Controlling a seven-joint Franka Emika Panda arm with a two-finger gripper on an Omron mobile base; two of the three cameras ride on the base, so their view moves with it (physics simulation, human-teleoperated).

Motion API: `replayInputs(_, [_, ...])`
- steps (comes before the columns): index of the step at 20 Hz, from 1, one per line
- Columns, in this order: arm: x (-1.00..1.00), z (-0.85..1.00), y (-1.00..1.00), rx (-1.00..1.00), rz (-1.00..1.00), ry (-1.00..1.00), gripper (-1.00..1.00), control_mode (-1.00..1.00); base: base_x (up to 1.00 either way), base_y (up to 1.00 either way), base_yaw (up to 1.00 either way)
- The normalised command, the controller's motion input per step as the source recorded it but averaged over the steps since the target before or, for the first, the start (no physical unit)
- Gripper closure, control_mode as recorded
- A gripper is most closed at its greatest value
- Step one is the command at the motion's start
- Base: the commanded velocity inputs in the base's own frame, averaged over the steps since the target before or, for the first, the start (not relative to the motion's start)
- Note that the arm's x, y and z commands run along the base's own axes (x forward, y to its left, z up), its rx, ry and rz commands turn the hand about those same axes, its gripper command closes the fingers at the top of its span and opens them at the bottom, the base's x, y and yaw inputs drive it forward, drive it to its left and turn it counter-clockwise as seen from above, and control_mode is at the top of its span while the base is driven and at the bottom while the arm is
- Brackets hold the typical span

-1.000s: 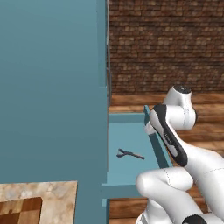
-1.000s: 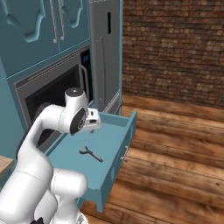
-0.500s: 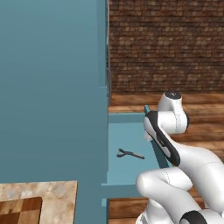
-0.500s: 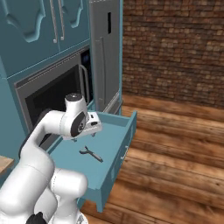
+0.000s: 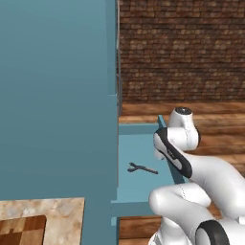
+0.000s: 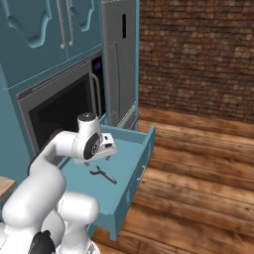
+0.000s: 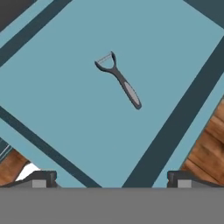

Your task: Open the drawer on the left and place the cutting tools on the cutting board.

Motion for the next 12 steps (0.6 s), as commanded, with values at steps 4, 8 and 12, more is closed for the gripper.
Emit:
replayInputs(4, [0.3, -0.17, 0.0, 0.0, 0.0, 0.0, -1.0, -1.0, 0.0, 0.0, 0.0])
replayInputs(8, [0.28, -0.14, 0.08, 0.0, 0.0, 0.0, -1.0, -1.0, 0.0, 0.0, 0.0])
replayInputs(12, [0.26, -0.29, 0.04, 0.0, 0.0, 0.0, -1.0, -1.0, 0.0, 0.0, 0.0])
